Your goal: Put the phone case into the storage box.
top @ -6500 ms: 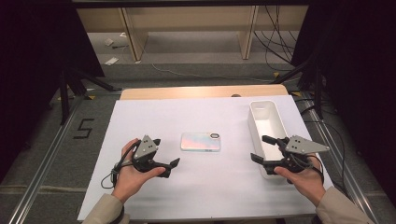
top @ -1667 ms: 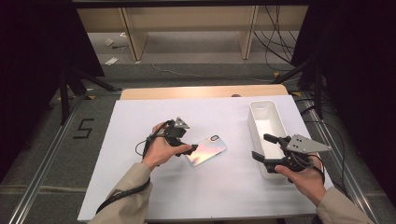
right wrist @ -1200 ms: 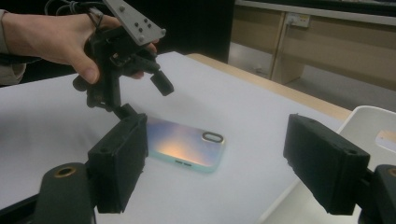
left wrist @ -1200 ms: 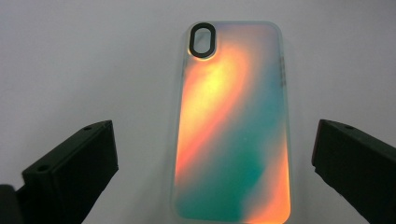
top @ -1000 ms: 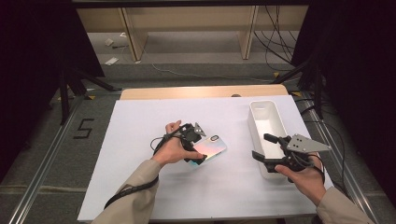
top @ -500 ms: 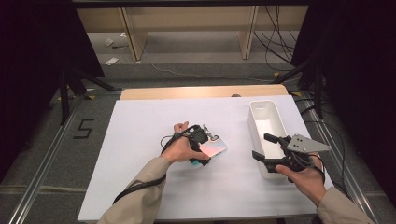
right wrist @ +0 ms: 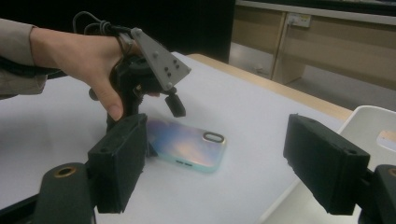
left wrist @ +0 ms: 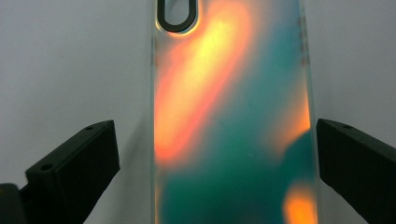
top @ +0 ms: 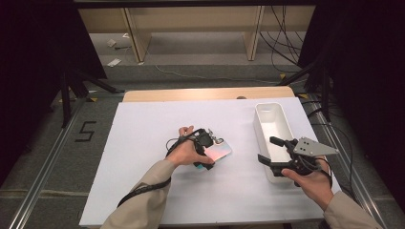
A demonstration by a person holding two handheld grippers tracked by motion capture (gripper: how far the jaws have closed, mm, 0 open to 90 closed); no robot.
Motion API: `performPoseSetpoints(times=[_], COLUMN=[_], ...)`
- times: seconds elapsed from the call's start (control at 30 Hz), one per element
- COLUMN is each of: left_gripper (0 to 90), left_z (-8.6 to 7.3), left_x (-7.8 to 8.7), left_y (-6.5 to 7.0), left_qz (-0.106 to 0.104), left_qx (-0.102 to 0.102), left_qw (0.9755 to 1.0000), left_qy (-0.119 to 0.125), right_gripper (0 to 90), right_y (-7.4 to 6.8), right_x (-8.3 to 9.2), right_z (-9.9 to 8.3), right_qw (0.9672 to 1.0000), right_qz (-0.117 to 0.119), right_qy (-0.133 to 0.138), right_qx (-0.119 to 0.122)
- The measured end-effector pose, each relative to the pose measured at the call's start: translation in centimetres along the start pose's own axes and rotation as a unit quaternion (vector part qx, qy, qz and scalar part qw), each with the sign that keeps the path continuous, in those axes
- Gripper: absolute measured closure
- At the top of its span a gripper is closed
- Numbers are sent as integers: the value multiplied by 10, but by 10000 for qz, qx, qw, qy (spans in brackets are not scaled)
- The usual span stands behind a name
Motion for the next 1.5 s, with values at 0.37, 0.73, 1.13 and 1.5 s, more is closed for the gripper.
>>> performPoseSetpoints(times=[0.37, 0.73, 1.13, 1.5], left_gripper=[4, 24, 34, 38], left_z=[2, 3, 4, 6], left_x=[-3, -5, -6, -7], left_y=[-2, -5, -6, -6], left_qz=[-140, -360, -507, -515], left_qx=[21, 101, 69, 33], left_qw=[9998, 9990, 9982, 9981], left_qy=[-132, -226, -302, -347], right_gripper=[229, 228, 229, 228], right_y=[0, -1, -2, -2], right_x=[0, -1, -1, -1], right_z=[0, 0, 0, 0], right_qw=[10000, 10000, 10000, 10000], right_qz=[10, 32, 54, 52], right_qy=[2, 1, -29, -29], right_qx=[-5, -13, -2, 10])
Point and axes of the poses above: each handheld gripper's, and its own axes: x roughly backward along the jaws, z roughly out of its top, y roughly to its right, the point moved 5 cm from there along -x, roughly forward along the jaws, and after that the axes turned 9 degrees about y, right-handed, at the moved point
